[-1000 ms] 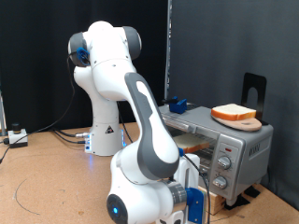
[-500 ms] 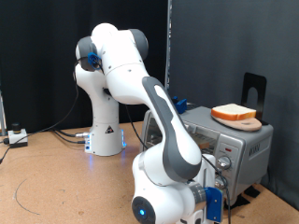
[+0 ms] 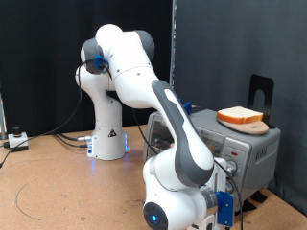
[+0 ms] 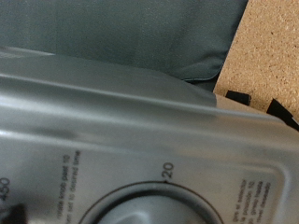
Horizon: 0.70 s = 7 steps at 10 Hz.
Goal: Make a piece of toast with the oven
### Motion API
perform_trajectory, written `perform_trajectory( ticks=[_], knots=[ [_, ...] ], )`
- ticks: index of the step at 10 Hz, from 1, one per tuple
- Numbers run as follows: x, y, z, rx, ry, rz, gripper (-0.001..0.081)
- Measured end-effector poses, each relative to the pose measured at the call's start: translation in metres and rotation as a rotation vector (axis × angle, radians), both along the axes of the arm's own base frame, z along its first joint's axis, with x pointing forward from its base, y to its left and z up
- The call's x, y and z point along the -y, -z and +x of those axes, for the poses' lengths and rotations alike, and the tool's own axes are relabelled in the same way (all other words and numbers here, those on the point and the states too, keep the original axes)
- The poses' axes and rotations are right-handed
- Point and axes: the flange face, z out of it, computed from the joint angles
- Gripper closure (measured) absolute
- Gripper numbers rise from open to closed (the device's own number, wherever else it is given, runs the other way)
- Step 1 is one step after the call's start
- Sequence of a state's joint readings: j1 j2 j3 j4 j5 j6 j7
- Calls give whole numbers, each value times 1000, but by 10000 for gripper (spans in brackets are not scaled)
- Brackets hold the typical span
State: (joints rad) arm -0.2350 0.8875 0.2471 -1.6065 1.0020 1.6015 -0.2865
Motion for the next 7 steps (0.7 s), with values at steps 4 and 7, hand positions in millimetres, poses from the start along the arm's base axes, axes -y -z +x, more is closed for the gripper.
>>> perform_trajectory(
  ticks=[4, 7],
  knots=[
    [2, 5, -4, -26, 13, -14, 404],
    [1, -1, -4, -51, 7, -8, 703]
  ],
)
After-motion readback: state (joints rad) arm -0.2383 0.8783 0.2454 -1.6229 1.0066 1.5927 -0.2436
